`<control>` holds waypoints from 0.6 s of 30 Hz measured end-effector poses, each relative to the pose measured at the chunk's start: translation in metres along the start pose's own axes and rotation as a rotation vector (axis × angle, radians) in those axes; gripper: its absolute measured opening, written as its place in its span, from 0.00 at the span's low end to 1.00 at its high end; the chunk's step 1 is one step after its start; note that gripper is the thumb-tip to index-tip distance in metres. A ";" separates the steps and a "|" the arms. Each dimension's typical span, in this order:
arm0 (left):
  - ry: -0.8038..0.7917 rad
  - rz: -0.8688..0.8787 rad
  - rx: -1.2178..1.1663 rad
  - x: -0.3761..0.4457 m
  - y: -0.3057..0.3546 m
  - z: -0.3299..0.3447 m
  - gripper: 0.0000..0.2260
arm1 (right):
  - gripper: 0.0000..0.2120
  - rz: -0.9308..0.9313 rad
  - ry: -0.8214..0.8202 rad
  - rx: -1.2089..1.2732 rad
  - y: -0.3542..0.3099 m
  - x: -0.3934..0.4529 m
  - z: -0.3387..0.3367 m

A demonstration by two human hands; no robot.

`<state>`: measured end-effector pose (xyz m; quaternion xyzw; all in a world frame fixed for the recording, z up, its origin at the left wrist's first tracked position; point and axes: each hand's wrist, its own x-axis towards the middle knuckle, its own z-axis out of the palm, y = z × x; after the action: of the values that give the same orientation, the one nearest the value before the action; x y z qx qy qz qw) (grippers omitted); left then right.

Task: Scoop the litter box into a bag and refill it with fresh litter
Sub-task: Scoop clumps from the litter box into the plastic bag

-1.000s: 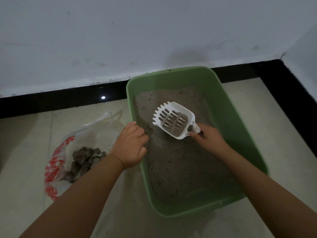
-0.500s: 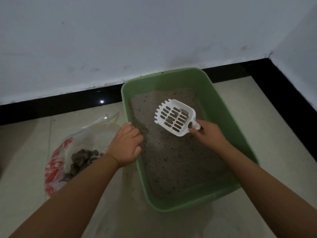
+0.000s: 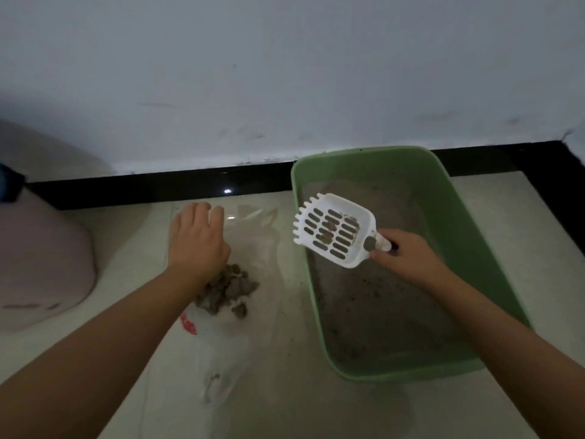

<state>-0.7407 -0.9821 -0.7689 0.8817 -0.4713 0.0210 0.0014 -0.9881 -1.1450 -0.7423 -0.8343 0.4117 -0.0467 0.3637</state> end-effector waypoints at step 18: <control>-0.001 -0.422 -0.613 -0.015 -0.063 0.002 0.11 | 0.14 -0.621 -0.032 -0.875 -0.113 0.003 0.126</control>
<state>-0.6970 -0.9343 -0.7709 0.9182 -0.2633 -0.1223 0.2695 -0.8653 -1.0305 -0.7622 -0.9911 0.1210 0.0367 -0.0427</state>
